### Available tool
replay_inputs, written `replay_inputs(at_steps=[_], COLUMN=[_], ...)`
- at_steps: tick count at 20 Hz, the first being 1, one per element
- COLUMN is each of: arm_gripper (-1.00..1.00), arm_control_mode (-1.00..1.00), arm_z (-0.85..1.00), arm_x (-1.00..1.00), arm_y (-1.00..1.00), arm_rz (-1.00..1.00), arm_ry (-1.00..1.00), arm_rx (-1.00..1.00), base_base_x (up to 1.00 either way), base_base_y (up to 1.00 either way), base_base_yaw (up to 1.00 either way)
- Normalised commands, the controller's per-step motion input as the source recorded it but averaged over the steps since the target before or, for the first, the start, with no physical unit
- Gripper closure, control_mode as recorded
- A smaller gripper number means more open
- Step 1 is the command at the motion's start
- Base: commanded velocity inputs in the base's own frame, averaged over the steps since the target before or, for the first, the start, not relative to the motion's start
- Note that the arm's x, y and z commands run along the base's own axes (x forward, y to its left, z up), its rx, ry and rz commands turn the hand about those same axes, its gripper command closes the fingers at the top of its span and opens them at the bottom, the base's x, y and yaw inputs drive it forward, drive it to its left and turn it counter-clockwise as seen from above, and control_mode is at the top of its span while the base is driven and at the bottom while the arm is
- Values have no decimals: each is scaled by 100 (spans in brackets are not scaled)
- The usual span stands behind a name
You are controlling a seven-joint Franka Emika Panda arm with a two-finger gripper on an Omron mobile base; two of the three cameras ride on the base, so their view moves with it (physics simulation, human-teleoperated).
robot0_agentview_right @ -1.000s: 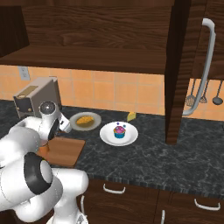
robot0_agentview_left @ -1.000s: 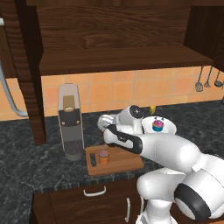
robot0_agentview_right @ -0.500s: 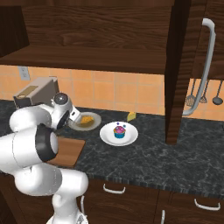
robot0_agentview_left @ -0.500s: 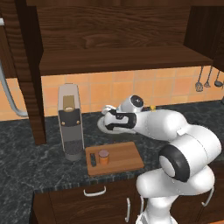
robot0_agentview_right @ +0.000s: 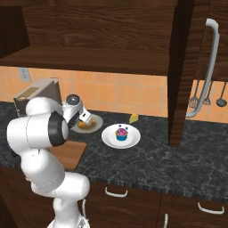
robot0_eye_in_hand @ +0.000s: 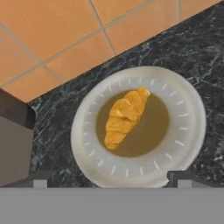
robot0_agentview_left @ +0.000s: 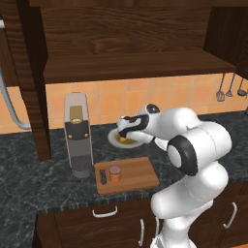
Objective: From the different types of pastries on the counter, select a croissant and place it on the cutting board. Then retrieve a jar of jam from the cabinet and place it alongside the croissant on the cutting board.
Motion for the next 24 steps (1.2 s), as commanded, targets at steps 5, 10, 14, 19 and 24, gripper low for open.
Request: replay_inputs(at_steps=[5,10,14,19,24], arm_gripper=[-100,-100,-100,-100,-100], arm_control_mode=[-100,-100,-100,-100,-100], arm_z=[-8,-6,-36,-20,-1], arm_x=[39,57,0,6,58], arm_y=[-4,-23,0,2,8], arm_rz=[0,-2,-6,-2,0], arm_ry=[1,0,4,4,3], arm_rx=[0,0,-8,-5,-3], base_base_x=[0,0,0,0,0], base_base_y=[0,0,0,0,0], base_base_yaw=[0,0,0,0,0])
